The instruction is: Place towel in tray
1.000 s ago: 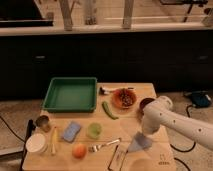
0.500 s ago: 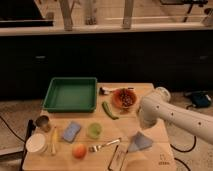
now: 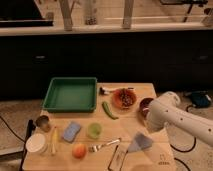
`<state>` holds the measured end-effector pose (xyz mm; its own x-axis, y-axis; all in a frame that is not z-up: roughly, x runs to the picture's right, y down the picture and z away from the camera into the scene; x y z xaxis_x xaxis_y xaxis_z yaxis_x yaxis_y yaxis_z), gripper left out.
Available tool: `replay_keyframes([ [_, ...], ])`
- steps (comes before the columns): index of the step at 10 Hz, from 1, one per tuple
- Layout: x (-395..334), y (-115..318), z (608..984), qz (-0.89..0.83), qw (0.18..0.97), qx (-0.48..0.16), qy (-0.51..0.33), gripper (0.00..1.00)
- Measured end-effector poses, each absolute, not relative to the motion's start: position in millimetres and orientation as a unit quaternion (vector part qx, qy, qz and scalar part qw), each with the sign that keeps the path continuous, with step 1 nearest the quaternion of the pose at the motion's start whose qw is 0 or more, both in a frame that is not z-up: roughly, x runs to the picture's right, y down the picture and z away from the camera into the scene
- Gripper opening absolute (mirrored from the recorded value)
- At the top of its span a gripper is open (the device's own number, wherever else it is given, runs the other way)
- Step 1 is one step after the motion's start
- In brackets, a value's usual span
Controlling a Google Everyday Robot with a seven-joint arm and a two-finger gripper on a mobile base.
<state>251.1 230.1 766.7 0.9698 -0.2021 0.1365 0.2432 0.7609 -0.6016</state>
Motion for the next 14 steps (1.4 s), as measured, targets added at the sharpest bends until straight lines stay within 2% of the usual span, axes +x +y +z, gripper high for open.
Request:
replay_keyframes([
  [3, 244.1, 229.3, 764.9, -0.147, 0.932, -0.329, -0.031, 0.79],
  [5, 247.9, 229.8, 761.5, -0.148, 0.932, -0.328, -0.030, 0.78],
  [7, 250.9, 237.3, 760.9, -0.148, 0.932, -0.329, -0.034, 0.64],
  [8, 252.0, 245.5, 764.7, -0.152, 0.932, -0.328, -0.038, 0.62],
  [9, 249.6, 253.5, 770.1, -0.157, 0.930, -0.328, -0.043, 0.64],
  [11, 250.4, 264.4, 774.5, -0.164, 0.928, -0.330, -0.049, 0.78],
  [14, 252.2, 272.6, 778.5, -0.160, 0.927, -0.333, -0.060, 0.80],
])
